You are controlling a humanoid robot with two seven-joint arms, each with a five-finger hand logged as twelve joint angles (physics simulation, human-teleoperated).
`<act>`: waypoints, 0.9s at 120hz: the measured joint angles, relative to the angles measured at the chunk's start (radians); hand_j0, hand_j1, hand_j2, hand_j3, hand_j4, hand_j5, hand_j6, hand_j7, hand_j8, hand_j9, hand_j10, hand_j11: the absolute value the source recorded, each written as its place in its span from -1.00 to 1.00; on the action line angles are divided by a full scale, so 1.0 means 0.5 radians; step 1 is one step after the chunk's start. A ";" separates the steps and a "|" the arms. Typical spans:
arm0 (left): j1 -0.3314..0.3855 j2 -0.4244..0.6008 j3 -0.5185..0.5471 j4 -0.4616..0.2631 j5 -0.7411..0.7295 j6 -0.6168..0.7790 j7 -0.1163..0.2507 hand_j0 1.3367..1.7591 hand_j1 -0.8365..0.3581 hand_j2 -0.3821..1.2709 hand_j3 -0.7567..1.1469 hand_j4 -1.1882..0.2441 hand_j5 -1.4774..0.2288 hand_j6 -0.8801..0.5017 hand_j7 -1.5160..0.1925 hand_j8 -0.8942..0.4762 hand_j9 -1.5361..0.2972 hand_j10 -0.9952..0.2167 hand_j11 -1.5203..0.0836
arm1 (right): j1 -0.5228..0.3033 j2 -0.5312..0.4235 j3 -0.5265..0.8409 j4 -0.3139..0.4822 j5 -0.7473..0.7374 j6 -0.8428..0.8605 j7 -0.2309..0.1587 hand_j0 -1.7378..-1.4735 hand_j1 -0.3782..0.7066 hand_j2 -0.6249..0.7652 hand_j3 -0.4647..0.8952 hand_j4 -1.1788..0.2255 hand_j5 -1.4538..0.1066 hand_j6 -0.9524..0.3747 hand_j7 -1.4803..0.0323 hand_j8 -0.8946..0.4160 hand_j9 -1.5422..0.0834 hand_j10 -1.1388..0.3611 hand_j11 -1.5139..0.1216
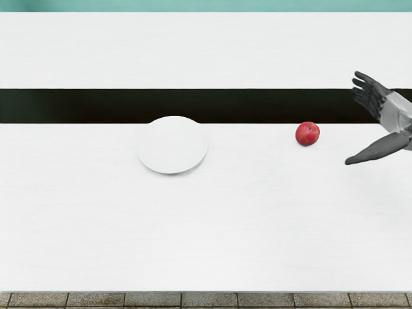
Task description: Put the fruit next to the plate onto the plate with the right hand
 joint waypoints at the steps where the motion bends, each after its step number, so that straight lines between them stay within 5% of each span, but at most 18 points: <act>1: 0.000 0.000 0.000 0.000 0.000 0.000 0.000 0.52 0.96 -0.53 -0.21 0.64 0.72 0.26 0.76 0.29 0.66 0.62 0.88 | -0.002 -0.001 0.001 -0.001 -0.001 0.001 0.000 -0.40 -0.95 -0.09 -0.32 0.68 0.86 0.43 0.96 0.36 0.90 0.52 0.85; 47: -0.092 0.000 0.012 0.000 0.000 0.000 0.000 0.52 0.96 -0.53 -0.21 0.64 0.72 0.26 0.76 0.29 0.66 0.62 0.88 | -0.019 0.146 0.041 -0.095 0.020 0.009 0.000 -0.40 -0.95 -0.09 -0.32 0.68 0.86 0.43 0.96 0.36 0.90 0.52 0.85; 89: -0.018 0.000 0.010 0.000 0.000 0.000 0.000 0.52 0.96 -0.53 -0.21 0.64 0.72 0.26 0.76 0.29 0.66 0.62 0.88 | 0.006 0.308 0.062 -0.167 -0.223 0.029 0.000 -0.40 -0.95 -0.09 -0.32 0.68 0.86 0.43 0.96 0.36 0.90 0.52 0.85; 108: -0.021 0.000 0.013 0.000 0.000 0.000 0.000 0.52 0.96 -0.53 -0.21 0.64 0.71 0.26 0.76 0.29 0.66 0.62 0.88 | 0.217 0.176 -0.065 -0.172 -0.255 0.079 0.000 -0.40 -0.95 -0.09 -0.32 0.68 0.86 0.43 0.96 0.36 0.90 0.52 0.85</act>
